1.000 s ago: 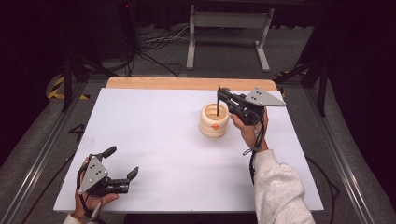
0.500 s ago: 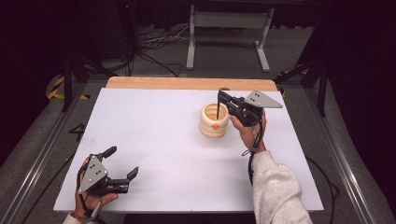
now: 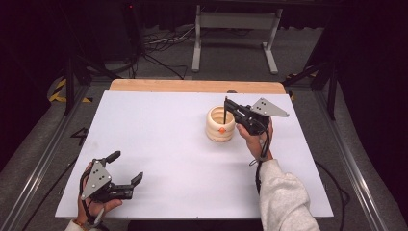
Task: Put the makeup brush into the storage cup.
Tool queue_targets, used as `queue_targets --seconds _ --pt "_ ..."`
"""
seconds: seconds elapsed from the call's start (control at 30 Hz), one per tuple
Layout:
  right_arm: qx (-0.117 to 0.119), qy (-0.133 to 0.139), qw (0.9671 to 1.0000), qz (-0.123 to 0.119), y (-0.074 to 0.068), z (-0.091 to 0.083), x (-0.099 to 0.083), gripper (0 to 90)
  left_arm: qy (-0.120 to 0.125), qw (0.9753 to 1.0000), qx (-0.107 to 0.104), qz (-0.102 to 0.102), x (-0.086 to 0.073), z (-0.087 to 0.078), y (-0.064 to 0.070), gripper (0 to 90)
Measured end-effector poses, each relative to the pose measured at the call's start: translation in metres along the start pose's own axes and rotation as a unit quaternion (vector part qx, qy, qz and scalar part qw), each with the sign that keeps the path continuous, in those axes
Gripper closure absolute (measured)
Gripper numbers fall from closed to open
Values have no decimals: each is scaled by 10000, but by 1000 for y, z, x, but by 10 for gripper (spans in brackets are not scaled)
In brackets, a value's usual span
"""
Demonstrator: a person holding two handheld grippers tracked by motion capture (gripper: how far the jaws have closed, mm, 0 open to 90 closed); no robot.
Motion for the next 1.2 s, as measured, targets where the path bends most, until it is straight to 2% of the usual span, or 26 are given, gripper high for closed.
queue_targets --seconds 1.1,1.2 --pt "-7 -36 10000 62 2 -2 -4 845 -53 10000 -27 -12 0 2 0 34" --pt "-6 -18 9999 115 3 -3 -4 709 -81 10000 -10 7 0 2 0 34"
Point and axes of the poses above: each handheld gripper's, and its own axes: z roughly forward along the jaws, x roughly out of its top, y roughly to its right, the point moved 1 cm from there along z, roughly forward along the jaws, and after that the axes turned 8 degrees about -y, right-handed, at the moved point
